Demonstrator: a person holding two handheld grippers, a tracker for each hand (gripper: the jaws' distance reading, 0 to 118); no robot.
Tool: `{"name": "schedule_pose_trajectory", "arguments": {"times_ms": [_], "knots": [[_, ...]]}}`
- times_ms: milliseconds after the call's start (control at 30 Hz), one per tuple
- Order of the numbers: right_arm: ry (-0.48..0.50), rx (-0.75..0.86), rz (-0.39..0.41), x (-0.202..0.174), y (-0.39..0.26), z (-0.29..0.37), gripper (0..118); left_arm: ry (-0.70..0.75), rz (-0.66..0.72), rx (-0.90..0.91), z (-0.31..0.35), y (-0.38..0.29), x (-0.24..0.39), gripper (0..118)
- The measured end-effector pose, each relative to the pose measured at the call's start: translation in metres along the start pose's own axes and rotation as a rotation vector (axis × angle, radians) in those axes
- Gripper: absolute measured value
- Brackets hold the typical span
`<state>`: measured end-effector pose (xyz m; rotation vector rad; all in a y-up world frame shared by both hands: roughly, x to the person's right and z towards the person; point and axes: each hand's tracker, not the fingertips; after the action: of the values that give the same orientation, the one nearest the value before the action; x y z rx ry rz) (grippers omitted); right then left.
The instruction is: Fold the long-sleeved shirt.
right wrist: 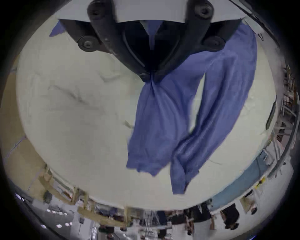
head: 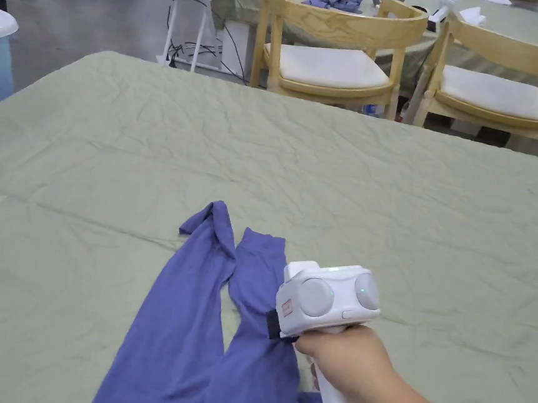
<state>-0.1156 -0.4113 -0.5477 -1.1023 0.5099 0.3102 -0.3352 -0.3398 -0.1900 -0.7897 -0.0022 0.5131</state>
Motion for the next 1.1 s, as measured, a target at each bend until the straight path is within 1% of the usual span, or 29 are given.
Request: {"name": "schedule_pose_trajectory", "arguments": {"times_ms": [33, 100, 200, 267, 300, 333, 400, 467, 533, 600, 667, 700, 733, 767, 800, 833, 867, 900, 933, 967, 1000, 1033, 1067, 1100], "knots": [[0.033, 0.014, -0.004, 0.006, -0.002, 0.009, 6, -0.004, 0.003, 0.0, 0.0, 0.0, 0.001, 3], [0.054, 0.116, -0.005, 0.016, -0.015, 0.051, 6, -0.012, 0.007, 0.008, 0.005, -0.001, 0.005, 3], [0.064, 0.242, 0.052, 0.018, -0.047, 0.119, 6, -0.028, 0.008, 0.039, 0.014, -0.002, 0.008, 3], [0.072, 0.321, 0.096, 0.017, -0.08, 0.164, 6, -0.032, 0.013, 0.051, 0.018, -0.002, 0.01, 3], [0.068, 0.34, 0.118, 0.007, -0.107, 0.189, 6, -0.03, 0.015, 0.054, 0.019, -0.002, 0.009, 3], [0.082, 0.329, 0.136, 0.005, -0.125, 0.198, 6, -0.024, 0.017, 0.055, 0.019, -0.002, 0.009, 3], [0.123, 0.25, 0.204, -0.002, -0.171, 0.21, 6, -0.003, 0.027, 0.055, 0.019, -0.002, 0.008, 3], [0.134, 0.135, 0.265, -0.013, -0.211, 0.203, 6, 0.004, 0.037, 0.053, 0.02, -0.003, 0.008, 3], [0.077, -0.01, 0.275, -0.022, -0.239, 0.178, 6, 0.01, 0.038, 0.05, 0.019, -0.004, 0.013, 3], [0.056, -0.145, 0.251, -0.027, -0.258, 0.147, 6, 0.021, 0.042, 0.041, 0.019, -0.006, 0.015, 2], [0.054, -0.229, 0.219, -0.029, -0.267, 0.123, 6, 0.022, 0.046, 0.035, 0.021, -0.01, 0.016, 3], [0.038, -0.276, 0.21, -0.028, -0.269, 0.11, 7, 0.02, 0.046, 0.032, 0.022, -0.012, 0.016, 3], [0.024, -0.31, 0.202, -0.029, -0.27, 0.1, 13, 0.021, 0.046, 0.026, 0.022, -0.013, 0.017, 2], [0.021, -0.315, 0.203, -0.029, -0.271, 0.094, 28, 0.025, 0.047, 0.022, 0.023, -0.014, 0.017, 3], [0.022, -0.319, 0.189, -0.028, -0.269, 0.09, 57, 0.029, 0.048, 0.018, 0.025, -0.016, 0.02, 3], [0.009, -0.311, 0.165, -0.027, -0.268, 0.095, 98, 0.033, 0.051, 0.015, 0.025, -0.017, 0.02, 3], [-0.01, -0.282, 0.146, -0.024, -0.267, 0.102, 118, 0.036, 0.055, 0.011, 0.026, -0.018, 0.02, 3], [-0.006, -0.217, 0.131, -0.021, -0.267, 0.112, 118, 0.039, 0.055, 0.005, 0.027, -0.018, 0.019, 3], [0.054, -0.103, 0.094, -0.015, -0.266, 0.128, 114, 0.039, 0.057, 0.006, 0.026, -0.017, 0.017, 3], [0.029, -0.025, 0.072, -0.009, -0.266, 0.14, 112, 0.04, 0.056, 0.006, 0.027, -0.017, 0.016, 3], [0.02, 0.049, 0.017, -0.005, -0.267, 0.152, 111, 0.042, 0.052, 0.006, 0.026, -0.017, 0.016, 3], [-0.002, 0.079, -0.035, -0.003, -0.266, 0.163, 108, 0.046, 0.048, 0.004, 0.026, -0.017, 0.015, 3], [0.006, 0.099, -0.079, 0.0, -0.266, 0.174, 108, 0.054, 0.044, 0.002, 0.025, -0.018, 0.009, 3], [0.052, 0.169, -0.13, 0.007, -0.271, 0.192, 94, 0.063, 0.04, -0.001, 0.023, -0.018, 0.007, 3]]}}
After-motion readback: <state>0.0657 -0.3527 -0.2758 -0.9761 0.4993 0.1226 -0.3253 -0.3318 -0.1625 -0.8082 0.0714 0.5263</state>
